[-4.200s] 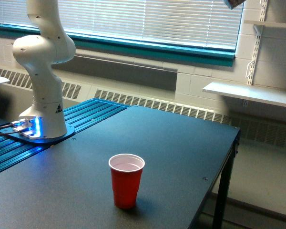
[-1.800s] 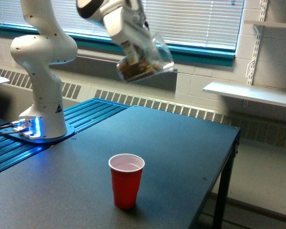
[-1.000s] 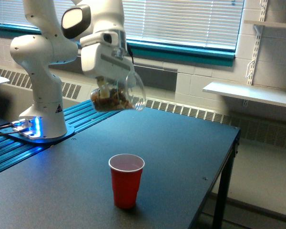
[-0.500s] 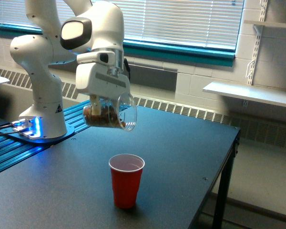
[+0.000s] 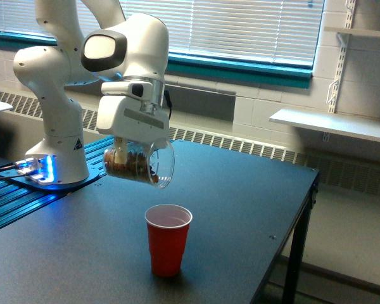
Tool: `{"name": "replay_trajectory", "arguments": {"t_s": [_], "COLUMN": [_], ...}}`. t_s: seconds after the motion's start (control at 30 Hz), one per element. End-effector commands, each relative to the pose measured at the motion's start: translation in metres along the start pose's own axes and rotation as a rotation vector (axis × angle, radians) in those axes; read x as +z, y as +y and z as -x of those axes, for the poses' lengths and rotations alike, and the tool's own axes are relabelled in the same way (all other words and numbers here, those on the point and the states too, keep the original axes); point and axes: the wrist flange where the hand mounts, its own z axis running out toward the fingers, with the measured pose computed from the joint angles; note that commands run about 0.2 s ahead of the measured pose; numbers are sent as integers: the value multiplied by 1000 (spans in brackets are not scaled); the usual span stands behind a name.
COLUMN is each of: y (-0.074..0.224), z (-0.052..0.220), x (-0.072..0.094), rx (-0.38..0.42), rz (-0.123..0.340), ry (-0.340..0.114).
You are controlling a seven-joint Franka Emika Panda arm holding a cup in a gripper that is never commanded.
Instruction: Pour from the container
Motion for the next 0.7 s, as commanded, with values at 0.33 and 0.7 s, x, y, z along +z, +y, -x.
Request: {"name": "replay_trajectory", "arguments": {"t_s": [0.33,0.7], "y": [-13,-22], "z": [2,7], "x": [12,21], "rx": [-22,-62], "rz": [72,106], "ry": [-14,-29]}}
